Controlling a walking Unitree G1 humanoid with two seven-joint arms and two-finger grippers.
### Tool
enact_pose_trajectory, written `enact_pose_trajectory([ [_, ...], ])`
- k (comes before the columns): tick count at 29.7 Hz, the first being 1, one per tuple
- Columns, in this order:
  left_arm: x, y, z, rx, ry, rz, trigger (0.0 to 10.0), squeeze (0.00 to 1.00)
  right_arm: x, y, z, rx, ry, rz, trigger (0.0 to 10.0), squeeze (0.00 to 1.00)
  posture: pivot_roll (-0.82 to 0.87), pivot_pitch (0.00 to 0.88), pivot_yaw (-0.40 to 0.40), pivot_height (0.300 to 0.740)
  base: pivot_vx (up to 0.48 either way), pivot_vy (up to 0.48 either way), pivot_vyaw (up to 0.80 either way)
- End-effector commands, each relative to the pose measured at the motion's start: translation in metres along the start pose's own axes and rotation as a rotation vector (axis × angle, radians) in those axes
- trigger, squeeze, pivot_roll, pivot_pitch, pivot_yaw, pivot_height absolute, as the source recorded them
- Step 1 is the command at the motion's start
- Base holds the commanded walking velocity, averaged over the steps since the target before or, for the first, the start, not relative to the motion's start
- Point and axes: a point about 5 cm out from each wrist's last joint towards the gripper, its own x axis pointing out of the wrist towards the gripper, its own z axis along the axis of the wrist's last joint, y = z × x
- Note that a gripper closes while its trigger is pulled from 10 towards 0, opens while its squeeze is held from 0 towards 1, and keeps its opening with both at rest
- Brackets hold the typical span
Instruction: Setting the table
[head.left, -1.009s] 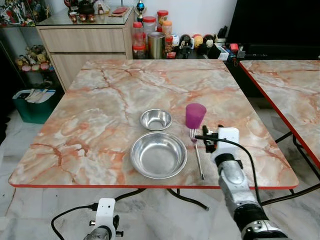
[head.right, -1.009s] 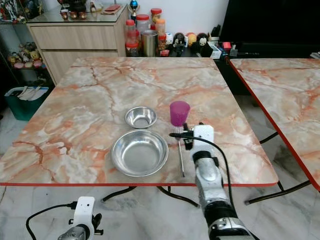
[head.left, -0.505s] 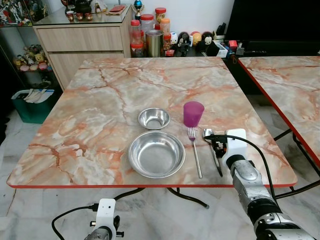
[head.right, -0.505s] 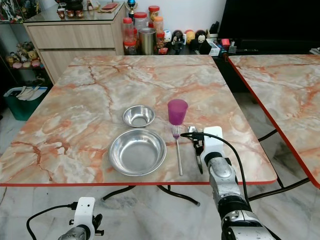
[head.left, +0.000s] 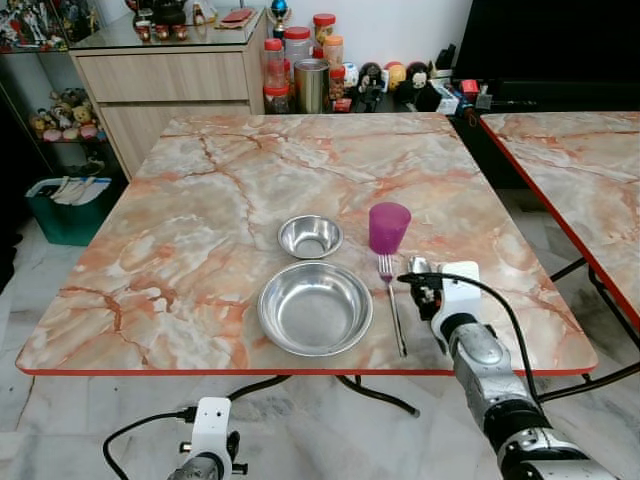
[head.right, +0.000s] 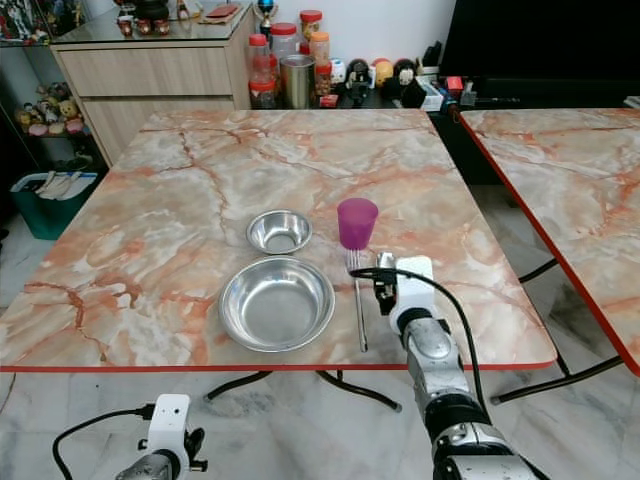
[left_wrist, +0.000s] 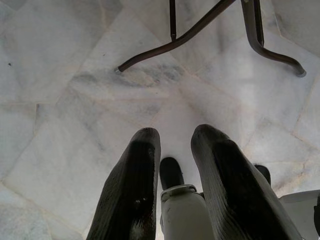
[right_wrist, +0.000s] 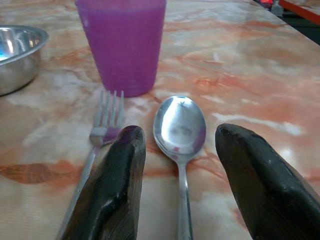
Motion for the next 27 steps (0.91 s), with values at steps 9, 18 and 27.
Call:
enact_pose_trajectory([
  [9, -0.001, 0.003, -0.005, 0.01, 0.024, 0.0, 10.0, 0.0, 0.0, 0.005, -0.007, 0.008, 0.053, -0.009, 10.0, 0.0, -0.01, 0.0, 0.017, 0.74, 0.0, 0.0, 0.0],
  [18, -0.001, 0.002, -0.005, 0.007, 0.026, -0.008, 10.0, 0.0, 0.0, 0.007, -0.014, 0.034, 0.101, -0.024, 10.0, 0.0, 0.0, 0.0, 0.012, 0.74, 0.0, 0.0, 0.0],
  [27, -0.002, 0.003, -0.006, 0.008, 0.031, -0.008, 10.0, 0.0, 0.0, 0.005, -0.016, 0.02, 0.128, -0.058, 10.0, 0.0, 0.0, 0.0, 0.014, 0.74, 0.0, 0.0, 0.0],
])
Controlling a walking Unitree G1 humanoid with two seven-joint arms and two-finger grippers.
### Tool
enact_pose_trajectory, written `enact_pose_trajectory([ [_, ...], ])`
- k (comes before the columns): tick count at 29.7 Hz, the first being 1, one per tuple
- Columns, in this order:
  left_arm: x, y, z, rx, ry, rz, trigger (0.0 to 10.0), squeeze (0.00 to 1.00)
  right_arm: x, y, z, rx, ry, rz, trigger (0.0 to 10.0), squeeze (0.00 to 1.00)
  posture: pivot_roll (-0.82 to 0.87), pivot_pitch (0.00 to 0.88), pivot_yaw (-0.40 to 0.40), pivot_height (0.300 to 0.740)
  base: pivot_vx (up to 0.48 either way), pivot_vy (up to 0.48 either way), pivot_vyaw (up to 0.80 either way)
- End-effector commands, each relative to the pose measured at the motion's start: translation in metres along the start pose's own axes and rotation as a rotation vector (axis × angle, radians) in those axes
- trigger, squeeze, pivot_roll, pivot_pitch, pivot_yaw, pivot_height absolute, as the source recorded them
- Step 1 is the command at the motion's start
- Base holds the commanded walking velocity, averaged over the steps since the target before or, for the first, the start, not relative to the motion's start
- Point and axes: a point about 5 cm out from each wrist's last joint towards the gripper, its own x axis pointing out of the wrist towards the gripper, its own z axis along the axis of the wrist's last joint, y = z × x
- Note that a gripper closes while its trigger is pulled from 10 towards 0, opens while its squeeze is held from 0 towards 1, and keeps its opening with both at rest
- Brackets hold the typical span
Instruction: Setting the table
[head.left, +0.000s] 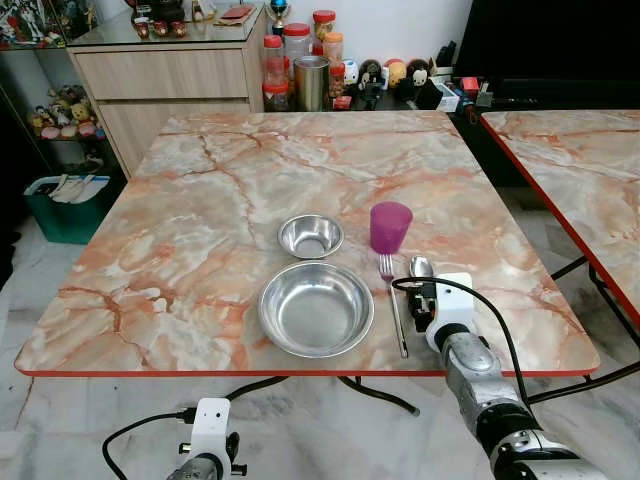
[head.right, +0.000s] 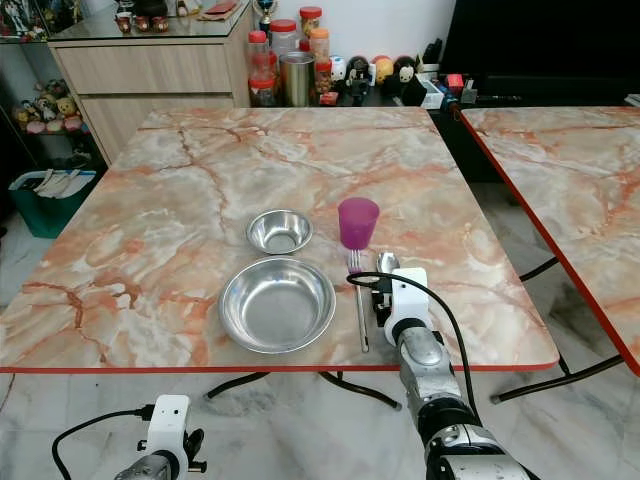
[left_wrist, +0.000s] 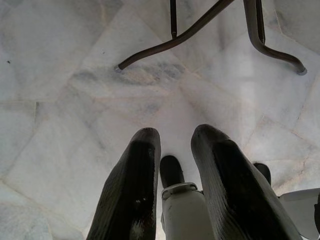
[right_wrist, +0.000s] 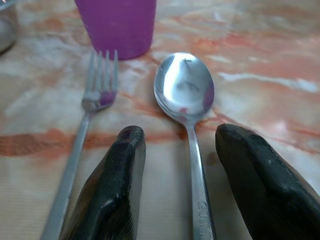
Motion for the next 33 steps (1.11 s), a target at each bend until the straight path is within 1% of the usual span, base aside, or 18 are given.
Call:
enact_pose_trajectory([
  [1, -0.0014, 0.0022, -0.0058, 0.005, 0.027, -0.004, 10.0, 0.0, 0.001, -0.0015, -0.0012, -0.012, 0.027, -0.024, 10.0, 0.0, 0.0, 0.0, 0.014, 0.74, 0.0, 0.0, 0.0],
  [4, -0.0014, 0.0023, -0.0058, 0.005, 0.027, -0.004, 10.0, 0.0, 0.0009, -0.0023, -0.0018, -0.021, 0.033, -0.033, 10.0, 0.0, 0.0, 0.0, 0.014, 0.74, 0.0, 0.0, 0.0],
  [6, -0.0015, 0.0022, -0.0061, 0.005, 0.029, -0.007, 10.0, 0.0, 0.0008, -0.0049, -0.0008, 0.004, 0.023, -0.046, 10.0, 0.0, 0.0, 0.0, 0.017, 0.74, 0.0, 0.0, 0.0],
  [10, -0.0014, 0.0017, -0.0062, 0.005, 0.03, -0.011, 10.0, 0.0, 0.001, -0.0052, -0.0011, 0.017, 0.027, -0.045, 10.0, 0.0, 0.0, 0.0, 0.017, 0.74, 0.0, 0.0, 0.0],
  [11, -0.0014, 0.0014, -0.0063, 0.004, 0.031, -0.014, 10.0, 0.0, 0.0009, -0.0053, -0.002, 0.019, 0.034, -0.048, 4.5, 0.0, 0.01, 0.0, 0.015, 0.74, 0.0, 0.0, 0.0],
  [12, -0.0014, 0.0014, -0.0063, 0.004, 0.031, -0.014, 10.0, 0.0, 0.0009, -0.0053, -0.002, 0.019, 0.034, -0.048, 4.5, 0.0, 0.01, 0.0, 0.015, 0.74, 0.0, 0.0, 0.0],
  [13, -0.0014, 0.0013, -0.0064, 0.004, 0.032, -0.015, 10.0, 0.0, 0.0008, -0.0054, -0.0026, 0.019, 0.038, -0.051, 1.3, 0.0, 0.01, 0.0, 0.015, 0.74, 0.0, 0.0, 0.0],
  [14, -0.0015, 0.0012, -0.0067, 0.001, 0.034, -0.017, 10.0, 0.0, 0.0006, -0.0056, -0.0037, 0.02, 0.045, -0.056, 0.0, 0.0, 0.01, 0.0, 0.015, 0.74, 0.0, 0.0, 0.0],
  [20, -0.0016, 0.0006, -0.0076, 0.001, 0.038, -0.023, 10.0, 0.0, 0.0006, -0.0063, -0.0039, 0.037, 0.046, -0.066, 0.0, 0.0, 0.01, 0.0, 0.016, 0.74, 0.0, 0.0, 0.0],
  [33, -0.0014, 0.0004, -0.007, -0.001, 0.039, -0.029, 10.0, 0.0, 0.001, -0.0105, -0.0023, 0.039, 0.043, -0.099, 0.0, 0.0, 0.01, 0.0, 0.016, 0.74, 0.0, 0.0, 0.0],
])
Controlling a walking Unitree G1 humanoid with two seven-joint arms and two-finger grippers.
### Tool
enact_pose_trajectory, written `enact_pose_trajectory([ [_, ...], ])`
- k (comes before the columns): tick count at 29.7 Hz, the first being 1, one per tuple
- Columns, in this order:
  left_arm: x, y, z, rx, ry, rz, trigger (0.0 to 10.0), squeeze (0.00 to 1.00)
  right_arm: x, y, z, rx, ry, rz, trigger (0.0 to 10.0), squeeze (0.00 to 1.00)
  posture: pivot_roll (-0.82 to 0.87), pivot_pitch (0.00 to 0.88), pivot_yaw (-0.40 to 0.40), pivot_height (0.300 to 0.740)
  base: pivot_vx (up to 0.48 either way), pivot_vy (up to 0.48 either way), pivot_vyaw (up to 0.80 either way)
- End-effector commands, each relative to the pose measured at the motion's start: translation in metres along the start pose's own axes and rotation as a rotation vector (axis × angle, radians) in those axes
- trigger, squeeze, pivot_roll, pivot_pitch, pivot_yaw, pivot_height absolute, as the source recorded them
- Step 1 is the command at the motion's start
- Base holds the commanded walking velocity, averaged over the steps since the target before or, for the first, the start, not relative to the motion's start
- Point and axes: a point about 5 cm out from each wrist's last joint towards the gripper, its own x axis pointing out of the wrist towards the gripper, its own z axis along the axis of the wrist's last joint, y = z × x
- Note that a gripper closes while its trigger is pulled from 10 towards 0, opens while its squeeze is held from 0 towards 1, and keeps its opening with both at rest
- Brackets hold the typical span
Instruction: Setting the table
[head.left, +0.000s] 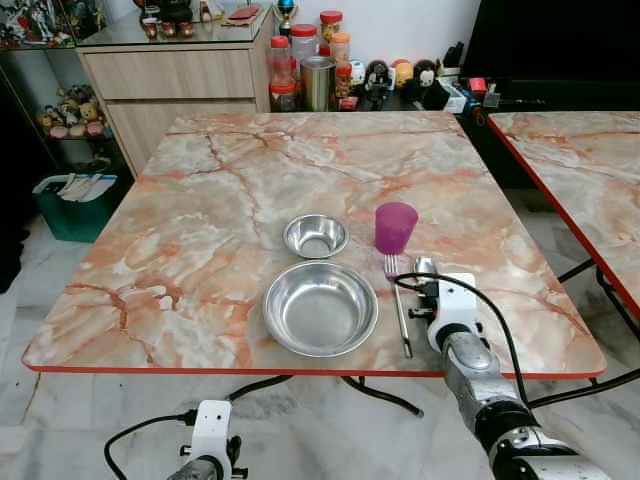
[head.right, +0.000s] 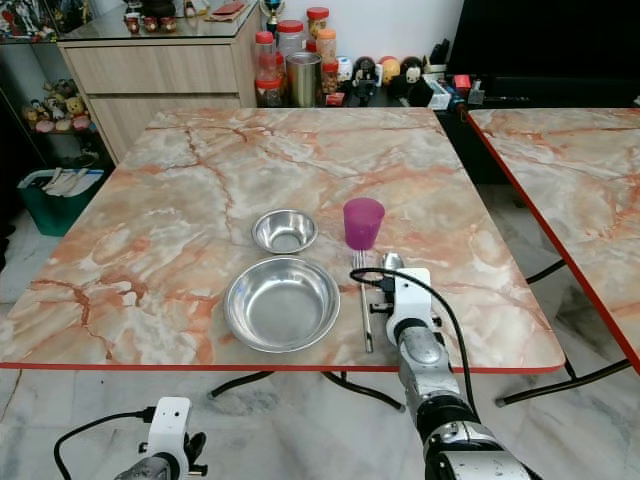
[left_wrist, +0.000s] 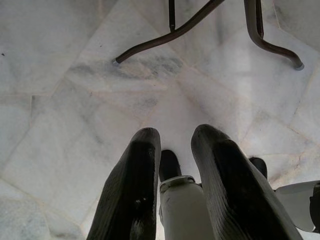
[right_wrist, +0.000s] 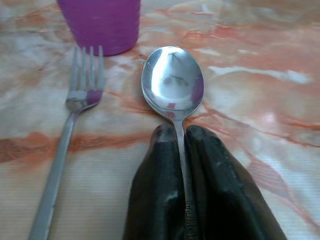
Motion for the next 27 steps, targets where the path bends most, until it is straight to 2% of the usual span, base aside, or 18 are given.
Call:
enact_pose_trajectory([
  [1, -0.001, 0.001, -0.004, 0.001, 0.019, -0.005, 10.0, 0.0, 0.0, -0.006, -0.002, 0.019, 0.026, -0.033, 0.0, 0.0, 0.01, 0.0, 0.016, 0.74, 0.0, 0.0, 0.0],
  [10, -0.001, 0.002, -0.004, -0.002, 0.018, -0.002, 10.0, 0.0, 0.0, -0.004, -0.001, 0.029, 0.009, -0.038, 0.0, 0.0, 0.02, 0.0, 0.016, 0.74, 0.0, 0.0, 0.0],
  [14, -0.001, 0.002, -0.005, -0.003, 0.018, -0.001, 10.0, 0.0, 0.0, 0.002, 0.014, 0.083, -0.108, -0.015, 0.0, 0.0, 0.02, 0.0, 0.016, 0.74, 0.0, 0.0, 0.0],
  [15, -0.001, 0.002, -0.005, -0.002, 0.018, 0.0, 10.0, 0.0, 0.0, 0.004, 0.019, 0.081, -0.143, -0.006, 0.4, 0.0, 0.02, 0.0, 0.016, 0.74, 0.0, 0.0, 0.0],
  [16, -0.001, 0.002, -0.005, -0.002, 0.019, 0.0, 10.0, 0.0, -0.001, 0.006, 0.023, 0.067, -0.173, -0.002, 4.3, 0.0, 0.01, 0.0, 0.019, 0.74, 0.0, 0.0, 0.0],
  [17, -0.001, 0.002, -0.005, -0.001, 0.018, 0.001, 10.0, 0.0, -0.002, 0.01, 0.027, 0.066, -0.217, 0.007, 10.0, 0.0, 0.01, 0.0, 0.018, 0.74, 0.0, 0.0, 0.0],
  [18, -0.001, 0.002, -0.004, -0.001, 0.016, 0.004, 10.0, 0.0, -0.006, 0.016, 0.035, 0.06, -0.295, 0.016, 10.0, 0.0, 0.01, 0.0, 0.017, 0.74, 0.0, 0.0, 0.0],
  [19, -0.001, 0.002, -0.004, -0.001, 0.016, 0.004, 10.0, 0.0, -0.006, 0.016, 0.035, 0.06, -0.295, 0.016, 10.0, 0.0, 0.01, 0.0, 0.017, 0.74, 0.0, 0.0, 0.0],
  [24, -0.001, 0.001, -0.004, -0.007, 0.014, 0.007, 10.0, 0.0, -0.021, 0.028, 0.044, -0.021, -0.466, 0.04, 10.0, 0.0, 0.01, 0.0, 0.009, 0.74, 0.0, 0.0, 0.0],
  [27, -0.001, 0.001, -0.006, -0.01, 0.018, 0.014, 10.0, 0.0, -0.027, 0.035, 0.048, -0.06, -0.522, 0.067, 10.0, 0.0, 0.0, 0.0, 0.01, 0.74, 0.0, 0.0, 0.0],
])
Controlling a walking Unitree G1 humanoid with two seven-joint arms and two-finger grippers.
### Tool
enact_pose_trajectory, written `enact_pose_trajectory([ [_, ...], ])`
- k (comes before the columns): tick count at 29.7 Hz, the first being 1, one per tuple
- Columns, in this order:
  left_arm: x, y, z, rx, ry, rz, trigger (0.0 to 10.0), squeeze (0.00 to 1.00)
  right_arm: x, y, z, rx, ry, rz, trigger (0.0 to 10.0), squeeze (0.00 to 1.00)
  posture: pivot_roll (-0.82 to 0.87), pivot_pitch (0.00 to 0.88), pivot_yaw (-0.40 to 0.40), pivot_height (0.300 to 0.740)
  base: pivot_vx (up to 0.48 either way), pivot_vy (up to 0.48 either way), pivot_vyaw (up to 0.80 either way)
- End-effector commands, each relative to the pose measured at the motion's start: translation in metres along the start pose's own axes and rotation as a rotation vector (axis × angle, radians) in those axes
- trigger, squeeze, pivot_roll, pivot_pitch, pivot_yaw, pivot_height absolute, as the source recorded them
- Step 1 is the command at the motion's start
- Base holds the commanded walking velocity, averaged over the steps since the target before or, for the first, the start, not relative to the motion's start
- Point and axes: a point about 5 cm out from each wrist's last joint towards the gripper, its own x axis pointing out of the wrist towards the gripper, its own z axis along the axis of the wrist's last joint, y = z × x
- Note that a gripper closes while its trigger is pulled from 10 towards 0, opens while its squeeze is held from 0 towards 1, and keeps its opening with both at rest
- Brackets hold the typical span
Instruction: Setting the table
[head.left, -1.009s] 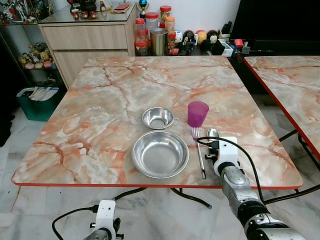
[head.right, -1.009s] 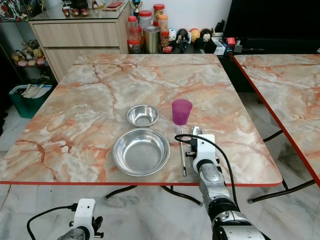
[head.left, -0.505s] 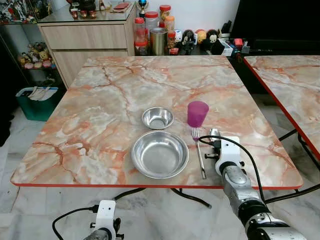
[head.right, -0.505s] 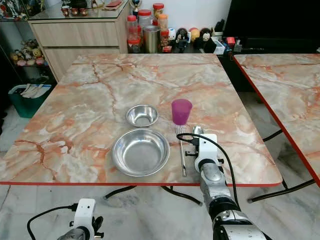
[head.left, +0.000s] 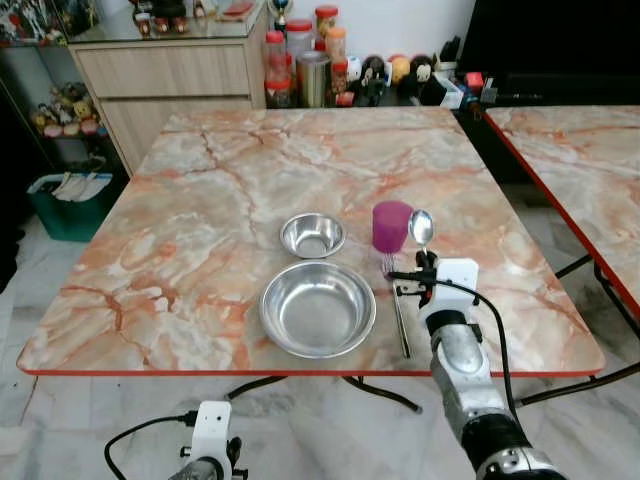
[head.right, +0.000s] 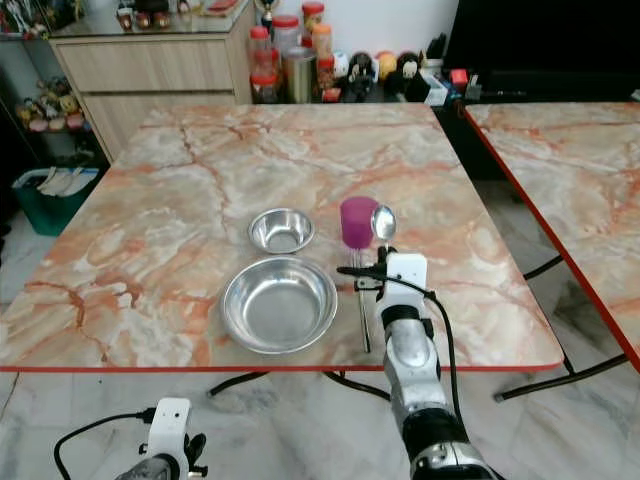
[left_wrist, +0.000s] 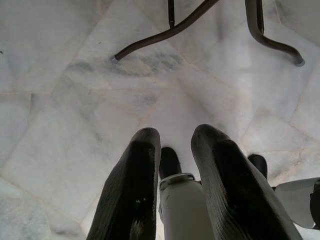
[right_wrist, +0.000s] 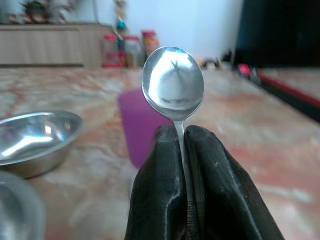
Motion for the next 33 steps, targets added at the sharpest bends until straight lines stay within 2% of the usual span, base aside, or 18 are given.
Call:
enact_pose_trajectory([
  [1, -0.001, 0.001, -0.004, -0.007, 0.014, 0.01, 10.0, 0.0, 0.0, 0.005, 0.012, -0.025, -0.076, 0.02, 10.0, 0.0, 0.0, 0.0, 0.01, 0.74, 0.0, 0.0, 0.0],
  [7, -0.001, 0.003, -0.003, 0.004, 0.009, 0.021, 10.0, 0.0, 0.0, 0.012, 0.015, -0.021, -0.091, 0.043, 10.0, 0.0, 0.0, 0.0, 0.01, 0.74, 0.0, 0.0, 0.0],
  [14, -0.001, 0.003, -0.002, 0.007, 0.0, 0.035, 10.0, 0.0, 0.009, 0.019, 0.027, -0.011, -0.13, 0.055, 10.0, 0.0, 0.0, 0.0, 0.0, 0.74, 0.0, -0.345, 0.0],
  [33, -0.001, 0.003, -0.004, 0.014, 0.0, 0.046, 10.0, 0.0, 0.006, 0.023, 0.029, -0.013, -0.137, 0.083, 10.0, 0.0, -0.01, 0.0, 0.004, 0.74, 0.0, -0.358, 0.0],
])
